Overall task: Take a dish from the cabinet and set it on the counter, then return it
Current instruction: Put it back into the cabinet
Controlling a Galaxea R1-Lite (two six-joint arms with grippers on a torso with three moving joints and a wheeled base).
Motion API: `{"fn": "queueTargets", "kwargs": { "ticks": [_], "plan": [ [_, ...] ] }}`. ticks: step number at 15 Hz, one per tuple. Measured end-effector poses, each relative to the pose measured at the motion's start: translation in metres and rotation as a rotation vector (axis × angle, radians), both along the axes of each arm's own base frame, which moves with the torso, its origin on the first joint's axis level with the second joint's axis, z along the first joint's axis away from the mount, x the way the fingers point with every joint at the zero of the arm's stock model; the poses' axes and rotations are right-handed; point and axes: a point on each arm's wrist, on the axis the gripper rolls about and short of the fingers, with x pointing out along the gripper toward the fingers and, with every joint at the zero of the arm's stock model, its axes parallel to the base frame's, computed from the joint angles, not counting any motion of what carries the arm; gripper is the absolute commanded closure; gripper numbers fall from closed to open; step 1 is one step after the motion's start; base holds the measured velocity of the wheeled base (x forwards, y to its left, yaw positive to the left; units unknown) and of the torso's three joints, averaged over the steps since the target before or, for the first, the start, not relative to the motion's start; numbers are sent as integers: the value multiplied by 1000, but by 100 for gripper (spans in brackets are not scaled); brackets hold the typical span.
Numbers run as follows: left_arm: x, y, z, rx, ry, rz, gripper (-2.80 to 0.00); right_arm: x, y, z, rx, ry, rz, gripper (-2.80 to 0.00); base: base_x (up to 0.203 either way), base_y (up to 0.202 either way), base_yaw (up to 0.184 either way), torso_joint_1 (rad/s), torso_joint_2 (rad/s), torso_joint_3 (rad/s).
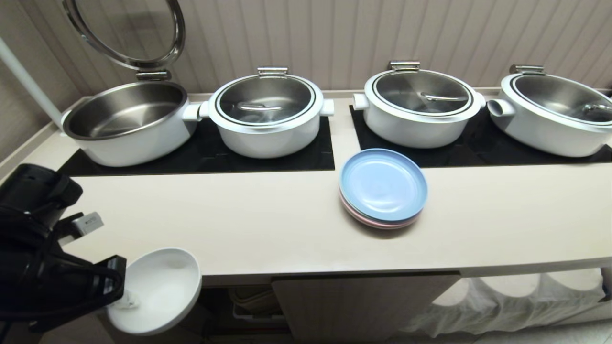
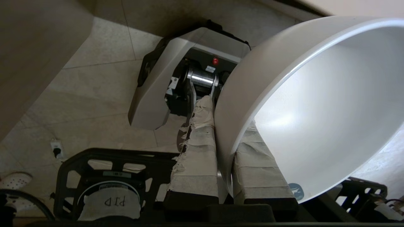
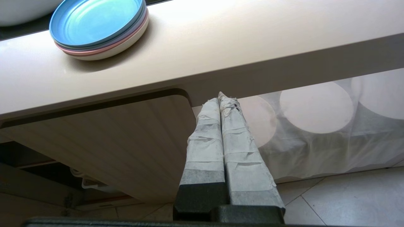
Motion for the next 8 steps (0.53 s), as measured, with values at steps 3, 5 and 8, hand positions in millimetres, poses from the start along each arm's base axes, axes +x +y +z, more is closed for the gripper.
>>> {"fn": "queueTargets", "kwargs": {
  "ticks": [3, 5, 8],
  "plan": [
    [-26, 2, -5, 2, -7, -1, 0, 0, 0, 0, 1, 0, 0, 0, 0, 0, 0, 0, 0, 0],
    [-40, 3, -7, 6, -19, 0, 0, 0, 0, 0, 0, 0, 0, 0, 0, 0, 0, 0, 0, 0],
    [-56, 3, -9, 5, -38, -3, 0, 0, 0, 0, 1, 0, 0, 0, 0, 0, 0, 0, 0, 0]
  ]
}}
